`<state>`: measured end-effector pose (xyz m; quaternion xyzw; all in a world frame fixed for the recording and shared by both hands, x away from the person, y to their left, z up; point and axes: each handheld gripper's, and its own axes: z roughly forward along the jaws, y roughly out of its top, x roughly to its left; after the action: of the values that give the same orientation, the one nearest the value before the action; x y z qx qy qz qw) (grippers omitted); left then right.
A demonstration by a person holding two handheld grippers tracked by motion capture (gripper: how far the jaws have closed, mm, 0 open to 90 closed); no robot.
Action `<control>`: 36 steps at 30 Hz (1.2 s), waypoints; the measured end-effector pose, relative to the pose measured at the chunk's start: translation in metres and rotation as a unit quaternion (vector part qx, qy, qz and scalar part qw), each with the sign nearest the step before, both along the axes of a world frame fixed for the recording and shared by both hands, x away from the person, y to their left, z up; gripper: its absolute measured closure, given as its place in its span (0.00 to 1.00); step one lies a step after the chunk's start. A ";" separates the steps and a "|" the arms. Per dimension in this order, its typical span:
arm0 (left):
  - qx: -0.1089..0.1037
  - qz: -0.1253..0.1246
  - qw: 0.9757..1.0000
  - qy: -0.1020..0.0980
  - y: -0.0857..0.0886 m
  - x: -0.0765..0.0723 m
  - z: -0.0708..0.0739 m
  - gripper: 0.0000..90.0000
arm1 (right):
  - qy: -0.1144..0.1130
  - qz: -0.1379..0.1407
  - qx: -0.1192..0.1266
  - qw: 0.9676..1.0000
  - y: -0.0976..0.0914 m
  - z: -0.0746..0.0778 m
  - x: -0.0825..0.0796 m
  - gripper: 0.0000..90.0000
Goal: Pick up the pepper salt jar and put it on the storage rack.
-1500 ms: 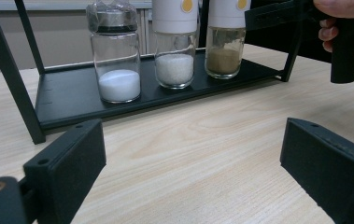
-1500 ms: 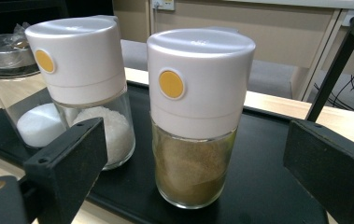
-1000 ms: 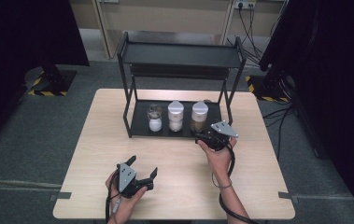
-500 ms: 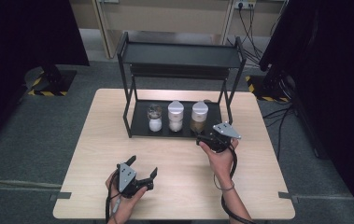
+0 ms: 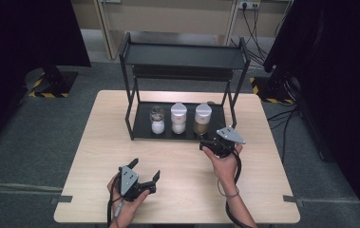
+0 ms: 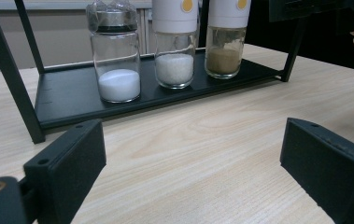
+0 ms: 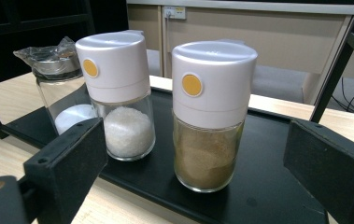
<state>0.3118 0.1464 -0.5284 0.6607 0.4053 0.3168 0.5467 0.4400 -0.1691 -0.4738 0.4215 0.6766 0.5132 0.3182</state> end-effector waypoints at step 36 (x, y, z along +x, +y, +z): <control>0.000 0.001 1.000 -0.001 0.000 0.000 0.000 0.07 | -0.002 0.008 0.006 1.000 -0.010 -0.003 -0.024 0.07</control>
<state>0.3115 0.1461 -0.5284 0.6602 0.4054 0.3181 0.5465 0.4159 -0.1794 -0.4766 0.4163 0.6765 0.5207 0.3130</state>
